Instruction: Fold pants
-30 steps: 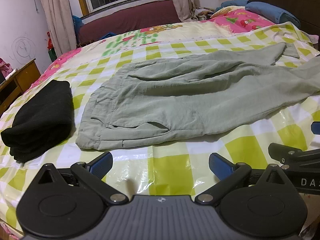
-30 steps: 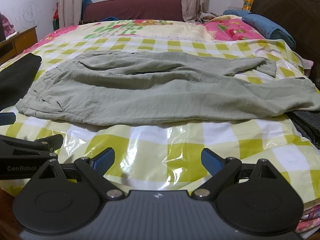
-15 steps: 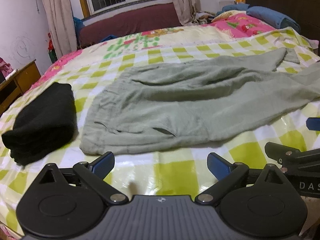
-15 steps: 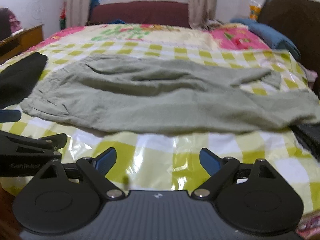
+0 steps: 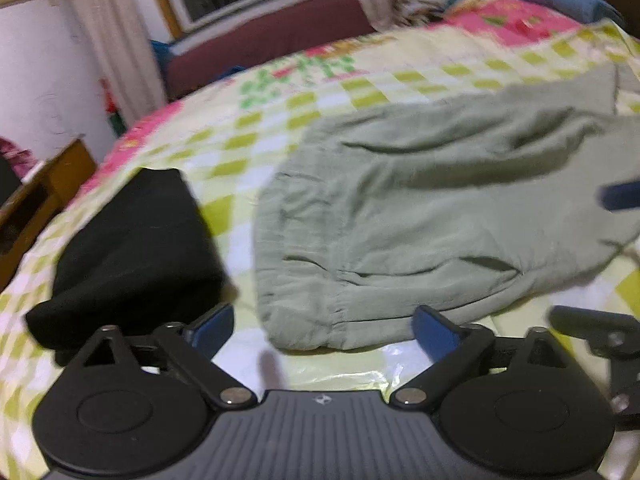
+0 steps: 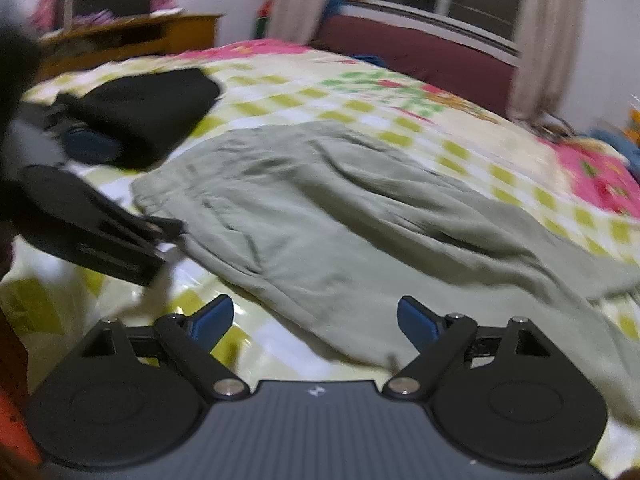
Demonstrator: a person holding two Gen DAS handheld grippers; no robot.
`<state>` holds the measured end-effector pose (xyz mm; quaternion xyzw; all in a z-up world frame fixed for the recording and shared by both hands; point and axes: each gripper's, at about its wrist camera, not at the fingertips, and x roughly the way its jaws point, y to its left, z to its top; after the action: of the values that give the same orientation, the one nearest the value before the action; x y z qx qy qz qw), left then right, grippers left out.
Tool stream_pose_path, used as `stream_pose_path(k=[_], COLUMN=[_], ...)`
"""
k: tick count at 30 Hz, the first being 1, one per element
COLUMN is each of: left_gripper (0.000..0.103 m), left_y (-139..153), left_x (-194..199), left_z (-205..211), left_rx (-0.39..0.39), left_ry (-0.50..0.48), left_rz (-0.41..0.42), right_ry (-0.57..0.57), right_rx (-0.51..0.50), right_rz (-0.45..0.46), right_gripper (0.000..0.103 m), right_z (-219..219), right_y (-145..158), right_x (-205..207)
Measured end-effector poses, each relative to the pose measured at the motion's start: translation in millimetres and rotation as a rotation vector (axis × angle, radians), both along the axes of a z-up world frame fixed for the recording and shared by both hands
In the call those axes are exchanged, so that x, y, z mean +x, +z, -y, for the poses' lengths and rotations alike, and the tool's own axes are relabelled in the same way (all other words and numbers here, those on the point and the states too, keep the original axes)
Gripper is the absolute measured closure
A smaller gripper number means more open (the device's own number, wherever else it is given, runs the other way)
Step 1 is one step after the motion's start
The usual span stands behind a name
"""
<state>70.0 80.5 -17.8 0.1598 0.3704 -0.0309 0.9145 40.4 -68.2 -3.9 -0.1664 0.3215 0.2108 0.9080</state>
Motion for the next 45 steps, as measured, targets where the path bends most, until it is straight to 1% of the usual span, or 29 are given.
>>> stream_pose_path(k=[1,3,4,5,6,7,8,10,11,13,16,21,24,25,27,30,32,35,37,39,41,43,45], left_gripper=[0.007,0.015,0.023,0.032,0.042,0.047,0.049,0.054,0.055,0.057,0.058,0.058,0.058,0.058,0.059,0.058,0.058,0.058,0.058,0.058,0.058,0.058,0.058], left_y=[-2.7,-5.7,-5.6,-5.7,-5.5,-4.6,-3.0,-1.4,-1.1,-1.8,-0.6,4.7,5.3,6.3,10.7,23.2,31.8,39.1,36.8,32.7,28.4,23.8,22.2], left_x=[3.1,7.4,7.5,9.1,11.7,13.4,14.2,14.0,12.8,8.7,2.0,-10.7,-20.2,-23.2,-29.4,-36.8,-38.0,-37.0,-31.8,-25.1,-19.2,-12.2,-11.2], left_z=[-1.1,-3.5,-3.2,-4.4,-7.8,-13.1,-20.4,-32.6,-35.7,-39.7,-53.0,-87.3,-95.4,-96.3,-95.3,-83.7,-68.5,-32.6,1.8,39.9,73.5,105.7,129.6], left_rx=[-0.007,-0.030,-0.024,-0.010,-0.006,-0.024,-0.055,-0.097,-0.101,-0.076,-0.053,-0.012,0.042,0.045,0.043,0.046,0.045,0.018,-0.006,-0.023,-0.047,-0.061,-0.065], left_ry=[-0.018,-0.051,-0.055,-0.051,-0.046,-0.045,-0.049,-0.050,-0.050,-0.052,-0.038,0.029,0.064,0.071,0.079,0.060,0.024,-0.063,-0.151,-0.234,-0.297,-0.354,-0.398], left_rz=[-0.016,-0.034,-0.032,-0.034,-0.045,-0.059,-0.072,-0.090,-0.094,-0.086,-0.086,-0.100,-0.103,-0.100,-0.092,-0.060,-0.031,-0.011,-0.016,-0.032,-0.052,-0.070,-0.081], right_ry=[0.030,0.074,0.086,0.090,0.086,0.079,0.071,0.062,0.060,0.073,0.117,0.190,0.211,0.204,0.170,0.074,-0.039,-0.286,-0.476,-0.658,-0.837,-0.963,-1.050], right_rx=[-0.018,-0.044,-0.054,-0.061,-0.054,-0.041,-0.027,-0.017,-0.011,-0.004,-0.018,0.028,0.049,0.064,0.133,0.203,0.237,0.271,0.267,0.265,0.310,0.355,0.432], right_rz=[-0.004,-0.021,-0.034,-0.054,-0.085,-0.117,-0.146,-0.167,-0.177,-0.192,-0.184,-0.195,-0.190,-0.190,-0.210,-0.227,-0.222,-0.217,-0.189,-0.179,-0.167,-0.149,-0.144], right_gripper=[0.021,0.028,0.037,0.051,0.059,0.072,0.078,0.083,0.087,0.090,0.092,0.092,0.085,0.079,0.078,0.075,0.070,0.070,0.070,0.067,0.062,0.060,0.057], right_z=[-5.8,-14.6,-17.7,-20.5,-22.2,-22.5,-24.5,-28.2,-30.5,-38.0,-58.0,-89.5,-105.1,-105.1,-90.1,-43.6,3.0,89.8,153.2,212.2,271.9,312.6,346.9], right_y=[-2.5,-8.5,-11.4,-14.3,-16.4,-17.5,-17.2,-16.0,-15.5,-14.3,-12.4,-8.4,-6.9,-5.0,2.2,14.2,19.5,19.5,17.0,13.8,9.8,5.0,-1.9], right_x=[3.6,10.7,14.5,19.5,25.2,31.1,36.4,38.4,37.3,34.1,24.0,16.8,10.4,9.3,7.1,4.2,-0.6,-5.2,-11.6,-16.2,-24.5,-28.5,-28.3])
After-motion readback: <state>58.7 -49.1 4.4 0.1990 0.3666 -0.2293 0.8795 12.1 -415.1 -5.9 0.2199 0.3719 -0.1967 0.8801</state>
